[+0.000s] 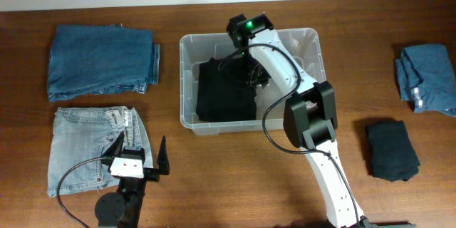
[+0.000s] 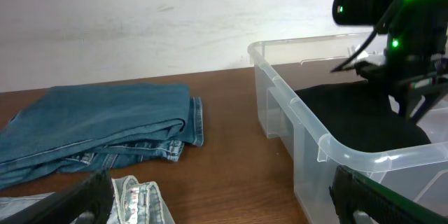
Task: Pack container
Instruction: 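Lower the black garment into the bin's left side and release, then withdraw the right gripper to the dark grey garment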
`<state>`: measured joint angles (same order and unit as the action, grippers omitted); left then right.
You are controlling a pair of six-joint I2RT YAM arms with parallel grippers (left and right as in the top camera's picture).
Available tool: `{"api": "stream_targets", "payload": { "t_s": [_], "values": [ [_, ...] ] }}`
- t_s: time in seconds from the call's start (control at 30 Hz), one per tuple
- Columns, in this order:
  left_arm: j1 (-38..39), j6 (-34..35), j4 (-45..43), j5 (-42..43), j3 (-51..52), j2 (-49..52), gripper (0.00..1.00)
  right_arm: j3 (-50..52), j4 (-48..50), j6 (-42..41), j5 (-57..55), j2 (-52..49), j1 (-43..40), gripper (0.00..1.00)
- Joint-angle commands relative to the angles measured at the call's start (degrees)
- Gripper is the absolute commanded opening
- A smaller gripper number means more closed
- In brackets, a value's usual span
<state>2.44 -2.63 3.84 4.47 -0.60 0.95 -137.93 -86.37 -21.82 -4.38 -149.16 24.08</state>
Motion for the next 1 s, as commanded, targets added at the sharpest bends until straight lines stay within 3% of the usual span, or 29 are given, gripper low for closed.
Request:
{"api": "stream_targets", "payload": {
  "t_s": [0.0, 0.47, 0.57, 0.7, 0.83, 0.97],
  "values": [
    [-0.4, -0.9, 0.5, 0.2, 0.1, -0.3, 0.99, 1.8, 0.7, -0.3, 1.5, 0.3, 1.0, 0.17],
    [-0.4, -0.9, 0.4, 0.2, 0.1, -0.3, 0.99, 1.7, 2.4, 0.6, 4.9, 0.4, 3.3, 0.14],
    [-0.4, -0.9, 0.4, 0.2, 0.1, -0.3, 0.99, -0.7, -0.2, -0.6, 2.4, 1.0, 2.8, 0.24],
    [-0.4, -0.9, 0.4, 0.2, 0.1, -0.3, 0.99, -5.8, -4.6, -1.1, -2.0, 3.0, 2.9, 0.27],
    [-0.4, -0.9, 0.5, 0.2, 0.1, -0.3, 0.99, -14.0, -11.0, -0.8, -7.3, 6.8, 2.6, 0.38],
    [-0.4, -0.9, 0.4, 0.2, 0.1, -0.3, 0.99, -14.6, -11.0, 0.7, -8.1, 16.0, -1.3, 0.49]
  ]
}}
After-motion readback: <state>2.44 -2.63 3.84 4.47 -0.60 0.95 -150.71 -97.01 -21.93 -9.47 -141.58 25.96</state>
